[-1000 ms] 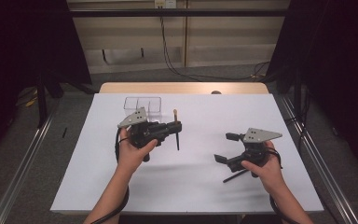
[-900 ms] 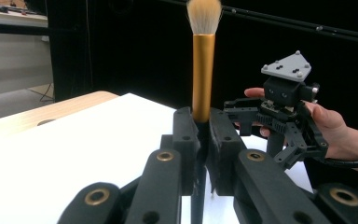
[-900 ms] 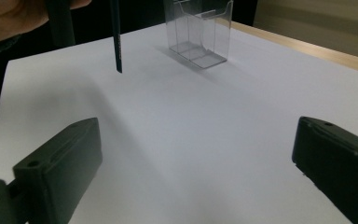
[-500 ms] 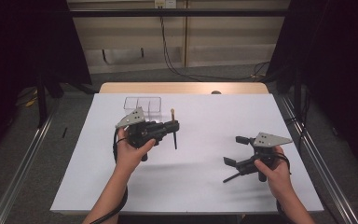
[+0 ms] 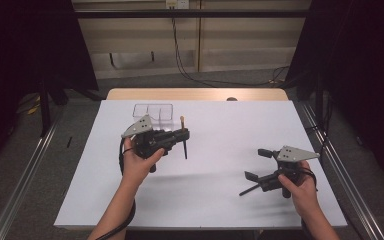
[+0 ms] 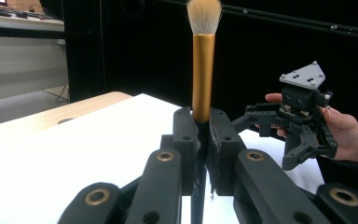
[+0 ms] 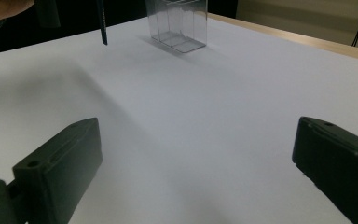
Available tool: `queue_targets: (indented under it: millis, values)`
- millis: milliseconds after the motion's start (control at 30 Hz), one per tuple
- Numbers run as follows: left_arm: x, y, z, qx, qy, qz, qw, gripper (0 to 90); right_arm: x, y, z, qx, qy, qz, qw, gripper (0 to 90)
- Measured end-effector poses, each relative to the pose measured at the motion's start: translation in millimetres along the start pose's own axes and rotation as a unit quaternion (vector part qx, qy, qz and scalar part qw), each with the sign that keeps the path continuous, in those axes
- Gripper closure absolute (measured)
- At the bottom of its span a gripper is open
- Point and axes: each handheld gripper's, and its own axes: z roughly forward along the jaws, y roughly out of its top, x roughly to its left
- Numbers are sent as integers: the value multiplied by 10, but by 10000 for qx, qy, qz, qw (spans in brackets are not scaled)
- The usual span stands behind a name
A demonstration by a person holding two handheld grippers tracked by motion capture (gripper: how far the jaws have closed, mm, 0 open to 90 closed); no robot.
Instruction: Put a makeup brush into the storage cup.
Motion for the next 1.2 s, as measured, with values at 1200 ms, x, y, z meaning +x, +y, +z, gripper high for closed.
queue_targets:
  millis: [1200]
  values:
    - [163, 41, -137, 54, 329, -5, 9994, 833, -47, -257, -260, 82, -248, 14, 9997, 22]
